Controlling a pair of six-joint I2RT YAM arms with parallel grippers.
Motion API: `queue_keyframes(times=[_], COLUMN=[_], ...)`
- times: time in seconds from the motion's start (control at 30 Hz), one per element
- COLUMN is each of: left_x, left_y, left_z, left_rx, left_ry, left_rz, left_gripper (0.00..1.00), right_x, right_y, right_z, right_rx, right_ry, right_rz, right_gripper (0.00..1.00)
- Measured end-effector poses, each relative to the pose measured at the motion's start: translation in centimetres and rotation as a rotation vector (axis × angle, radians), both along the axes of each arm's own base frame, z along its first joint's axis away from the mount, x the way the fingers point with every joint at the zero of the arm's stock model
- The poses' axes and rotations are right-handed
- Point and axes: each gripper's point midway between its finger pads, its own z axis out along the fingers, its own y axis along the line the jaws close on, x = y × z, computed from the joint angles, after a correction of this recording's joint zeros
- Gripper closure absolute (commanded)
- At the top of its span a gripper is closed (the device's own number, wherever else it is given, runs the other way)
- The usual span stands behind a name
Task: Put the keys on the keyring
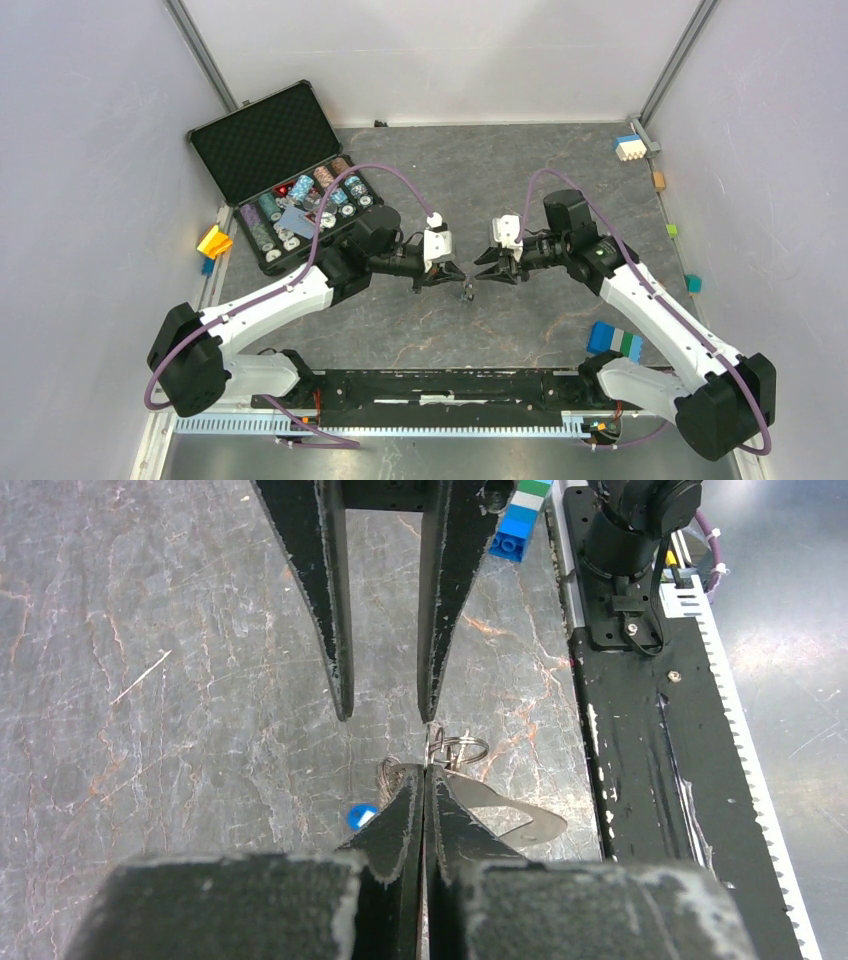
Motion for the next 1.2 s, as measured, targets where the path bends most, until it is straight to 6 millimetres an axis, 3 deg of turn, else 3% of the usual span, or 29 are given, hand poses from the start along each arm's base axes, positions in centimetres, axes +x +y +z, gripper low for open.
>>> queue_keyframes(times=[0.43,1.2], left_x=[-0.2,0.1], left_y=[-0.3,-0.4], left_z=[0.8,1.2], left_rx=[-0.034,-0.050], left_ry=[0.014,0.013], left_rz=[-0.013,-0.004], left_gripper=[0.98,0.98], right_x=[-0.4,-1.1], right_y=[0.3,0.8], right_z=[-0.3,0.8], right_rx=[0.032,0.080], right_ry=[0.015,0.043], right_rz=[0.023,0.049], right_gripper=[0.65,0.86])
